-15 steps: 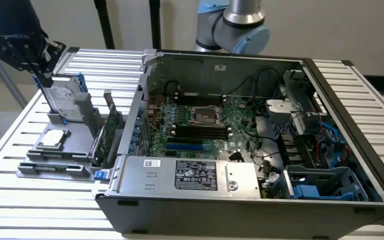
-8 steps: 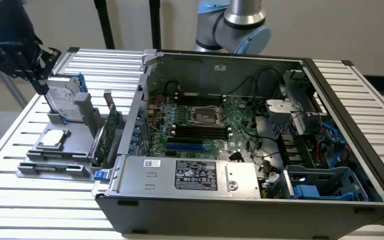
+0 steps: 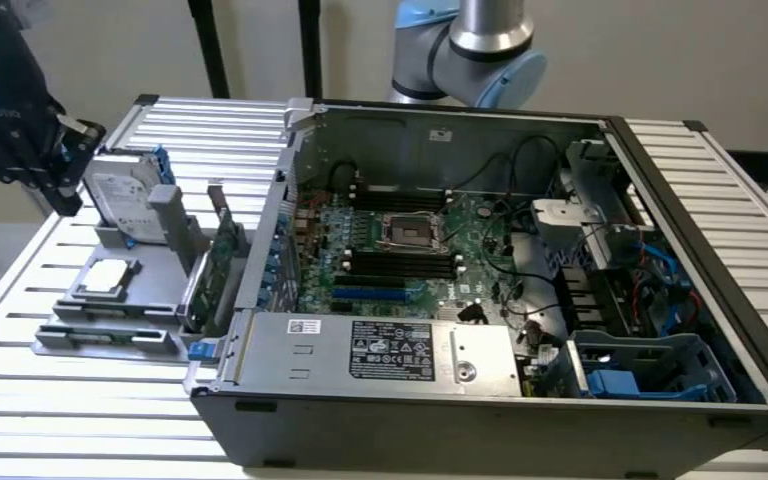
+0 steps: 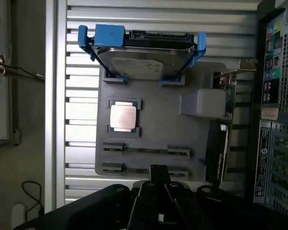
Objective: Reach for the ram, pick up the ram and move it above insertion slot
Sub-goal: 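Reach for the ram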
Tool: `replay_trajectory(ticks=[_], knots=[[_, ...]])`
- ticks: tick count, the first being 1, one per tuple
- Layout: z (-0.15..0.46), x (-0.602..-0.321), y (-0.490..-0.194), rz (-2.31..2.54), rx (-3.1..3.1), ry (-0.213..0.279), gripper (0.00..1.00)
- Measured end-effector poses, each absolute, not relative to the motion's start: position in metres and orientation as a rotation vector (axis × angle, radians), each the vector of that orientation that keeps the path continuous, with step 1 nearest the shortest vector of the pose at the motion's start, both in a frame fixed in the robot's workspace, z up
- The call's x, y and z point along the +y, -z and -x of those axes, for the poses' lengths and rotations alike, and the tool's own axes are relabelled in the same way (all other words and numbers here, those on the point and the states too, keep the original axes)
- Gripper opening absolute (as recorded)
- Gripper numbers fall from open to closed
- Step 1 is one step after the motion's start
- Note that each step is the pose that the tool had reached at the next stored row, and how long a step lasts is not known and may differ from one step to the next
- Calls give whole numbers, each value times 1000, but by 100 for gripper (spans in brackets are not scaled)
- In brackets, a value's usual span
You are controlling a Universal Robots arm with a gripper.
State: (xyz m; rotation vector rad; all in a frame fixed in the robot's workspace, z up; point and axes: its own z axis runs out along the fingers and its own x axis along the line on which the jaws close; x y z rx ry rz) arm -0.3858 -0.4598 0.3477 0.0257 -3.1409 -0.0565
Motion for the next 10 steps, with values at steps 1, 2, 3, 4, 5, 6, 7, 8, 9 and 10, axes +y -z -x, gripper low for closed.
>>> replay_trajectory(ticks=[1, 2, 3, 4, 5, 6, 7, 8, 9, 10], knots=[[386, -464, -347, -26, -3140, 56, 11], [386, -469, -347, -26, -3140, 55, 11], [386, -473, -346, -26, -3139, 53, 11], [386, -477, -346, -26, -3139, 51, 11], [386, -481, -345, -26, -3138, 49, 11], [386, -484, -345, -26, -3138, 46, 11], [386, -485, -344, -26, -3138, 43, 11], [386, -485, -345, -26, -3138, 43, 11], [386, -485, -345, -27, -3137, 42, 11], [386, -485, -344, -42, -3137, 39, 11]])
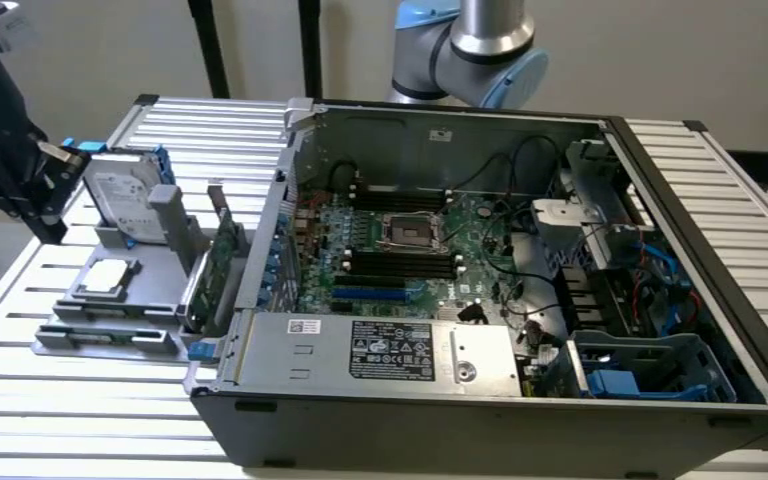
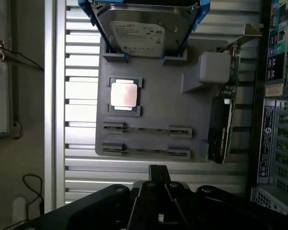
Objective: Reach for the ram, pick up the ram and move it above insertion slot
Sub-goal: 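Reach for the ram, then pick up the ram and move it above insertion slot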
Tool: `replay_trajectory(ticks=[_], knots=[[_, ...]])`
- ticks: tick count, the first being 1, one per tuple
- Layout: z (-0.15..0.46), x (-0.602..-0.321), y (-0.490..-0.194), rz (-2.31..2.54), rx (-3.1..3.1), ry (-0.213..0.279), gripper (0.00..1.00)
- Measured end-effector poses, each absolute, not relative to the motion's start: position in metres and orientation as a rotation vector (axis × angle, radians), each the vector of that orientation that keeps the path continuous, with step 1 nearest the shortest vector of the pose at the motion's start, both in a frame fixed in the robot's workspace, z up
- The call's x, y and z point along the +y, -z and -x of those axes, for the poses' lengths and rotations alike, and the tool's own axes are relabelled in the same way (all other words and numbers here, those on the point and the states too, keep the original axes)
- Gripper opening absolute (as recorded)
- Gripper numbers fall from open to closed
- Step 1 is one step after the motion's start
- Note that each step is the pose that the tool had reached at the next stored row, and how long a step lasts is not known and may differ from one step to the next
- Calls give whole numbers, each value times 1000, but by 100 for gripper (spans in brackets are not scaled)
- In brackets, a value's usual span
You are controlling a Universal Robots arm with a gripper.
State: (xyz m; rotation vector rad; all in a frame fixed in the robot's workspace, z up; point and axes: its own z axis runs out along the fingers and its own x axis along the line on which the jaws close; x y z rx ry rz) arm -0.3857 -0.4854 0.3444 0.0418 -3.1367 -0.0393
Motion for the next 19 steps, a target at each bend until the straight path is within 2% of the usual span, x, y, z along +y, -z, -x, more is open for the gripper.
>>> replay_trajectory(ticks=[19], knots=[[386, -485, -344, -579, -3079, 35, 11]])
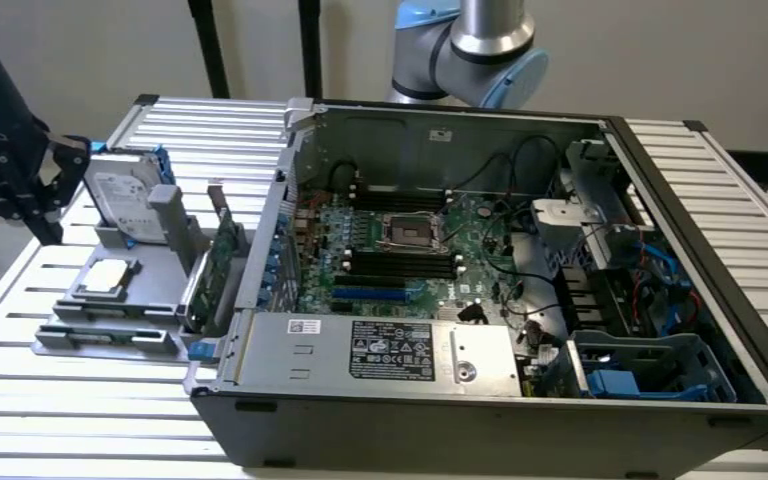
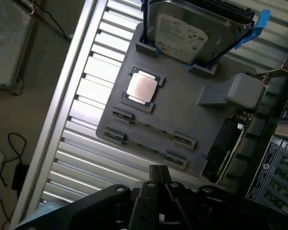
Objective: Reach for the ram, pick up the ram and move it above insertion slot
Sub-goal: 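Pick up the ram and move it above insertion slot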
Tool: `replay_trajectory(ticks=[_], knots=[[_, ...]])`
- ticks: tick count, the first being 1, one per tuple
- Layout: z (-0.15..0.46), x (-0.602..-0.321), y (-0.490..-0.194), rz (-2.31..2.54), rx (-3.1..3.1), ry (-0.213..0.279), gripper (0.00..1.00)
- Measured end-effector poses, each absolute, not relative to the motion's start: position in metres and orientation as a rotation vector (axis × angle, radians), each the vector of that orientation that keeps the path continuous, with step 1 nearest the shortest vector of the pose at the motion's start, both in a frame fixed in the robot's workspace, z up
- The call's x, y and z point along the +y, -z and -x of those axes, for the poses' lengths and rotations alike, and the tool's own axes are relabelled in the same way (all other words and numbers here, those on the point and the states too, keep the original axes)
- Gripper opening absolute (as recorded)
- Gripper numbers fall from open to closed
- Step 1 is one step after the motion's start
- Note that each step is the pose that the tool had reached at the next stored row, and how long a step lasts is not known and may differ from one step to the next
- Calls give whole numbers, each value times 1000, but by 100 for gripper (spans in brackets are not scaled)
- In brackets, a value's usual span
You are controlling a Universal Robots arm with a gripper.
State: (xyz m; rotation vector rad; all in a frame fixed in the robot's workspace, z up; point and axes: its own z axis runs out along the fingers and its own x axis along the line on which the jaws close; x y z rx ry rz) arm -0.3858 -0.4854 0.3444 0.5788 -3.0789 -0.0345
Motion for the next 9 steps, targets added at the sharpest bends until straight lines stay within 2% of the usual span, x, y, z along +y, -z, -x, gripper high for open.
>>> replay_trajectory(ticks=[9], knots=[[386, -485, -344, -828, -3020, 33, 11]])
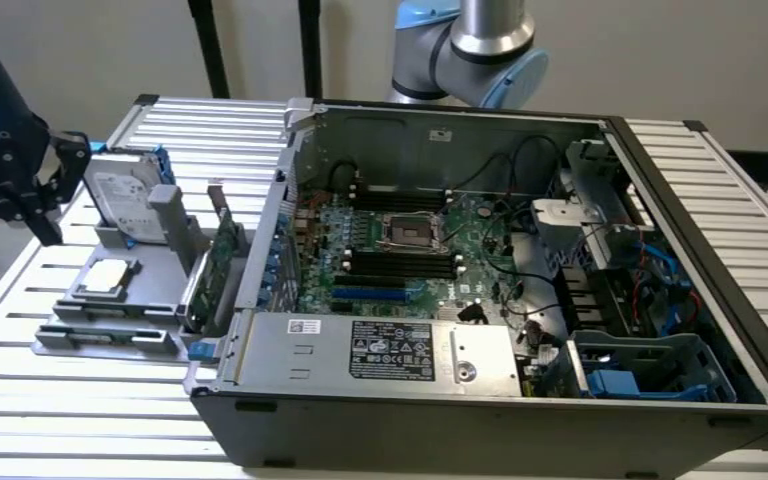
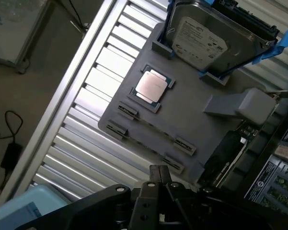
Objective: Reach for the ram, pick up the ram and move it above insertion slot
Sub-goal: 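Pick up the ram and move it above insertion slot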
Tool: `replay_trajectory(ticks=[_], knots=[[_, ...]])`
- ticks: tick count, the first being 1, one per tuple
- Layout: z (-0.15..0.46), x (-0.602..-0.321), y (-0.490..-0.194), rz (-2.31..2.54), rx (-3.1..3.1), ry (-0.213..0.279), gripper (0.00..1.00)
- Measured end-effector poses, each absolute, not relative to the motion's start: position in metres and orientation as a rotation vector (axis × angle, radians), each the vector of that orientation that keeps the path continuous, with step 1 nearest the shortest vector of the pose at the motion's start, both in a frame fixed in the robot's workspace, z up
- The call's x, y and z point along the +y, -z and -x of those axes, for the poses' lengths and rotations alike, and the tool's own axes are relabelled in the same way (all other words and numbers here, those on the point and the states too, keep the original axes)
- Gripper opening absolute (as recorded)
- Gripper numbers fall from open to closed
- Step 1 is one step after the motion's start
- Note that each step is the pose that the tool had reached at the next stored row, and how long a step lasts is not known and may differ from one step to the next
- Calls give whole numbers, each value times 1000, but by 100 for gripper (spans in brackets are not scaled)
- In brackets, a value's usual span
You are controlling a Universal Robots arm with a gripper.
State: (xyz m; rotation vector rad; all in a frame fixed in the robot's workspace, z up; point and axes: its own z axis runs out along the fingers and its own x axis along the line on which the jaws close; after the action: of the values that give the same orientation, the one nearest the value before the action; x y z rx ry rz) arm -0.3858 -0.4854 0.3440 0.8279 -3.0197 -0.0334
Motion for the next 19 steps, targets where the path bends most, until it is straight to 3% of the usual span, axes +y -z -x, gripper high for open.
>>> replay_trajectory(ticks=[19], knots=[[386, -485, -342, -1334, -2829, 30, 11]])
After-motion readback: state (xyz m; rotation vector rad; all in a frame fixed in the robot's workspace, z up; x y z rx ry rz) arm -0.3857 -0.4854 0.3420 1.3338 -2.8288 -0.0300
